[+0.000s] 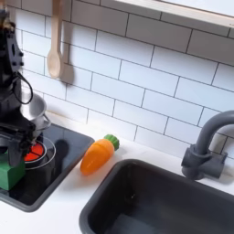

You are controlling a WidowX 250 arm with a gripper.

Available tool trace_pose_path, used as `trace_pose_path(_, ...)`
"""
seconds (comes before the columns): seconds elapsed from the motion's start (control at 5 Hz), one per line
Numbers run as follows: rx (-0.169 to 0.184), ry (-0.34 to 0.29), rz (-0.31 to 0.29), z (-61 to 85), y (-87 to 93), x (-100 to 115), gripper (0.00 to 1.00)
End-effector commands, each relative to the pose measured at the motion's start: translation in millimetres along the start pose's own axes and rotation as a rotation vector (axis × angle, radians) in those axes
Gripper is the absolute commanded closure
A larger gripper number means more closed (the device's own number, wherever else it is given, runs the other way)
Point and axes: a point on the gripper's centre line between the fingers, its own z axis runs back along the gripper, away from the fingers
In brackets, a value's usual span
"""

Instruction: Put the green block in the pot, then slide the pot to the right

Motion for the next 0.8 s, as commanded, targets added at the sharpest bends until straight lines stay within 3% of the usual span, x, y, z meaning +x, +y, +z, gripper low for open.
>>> trace_pose_path(0.0, -0.001, 0.026, -0.004, -9.4, 1.2, 5, 0.0)
trace_pose_path(0.6, -0.005, 0.054, -0.031, -21.2, 2.2, 8, 0.0)
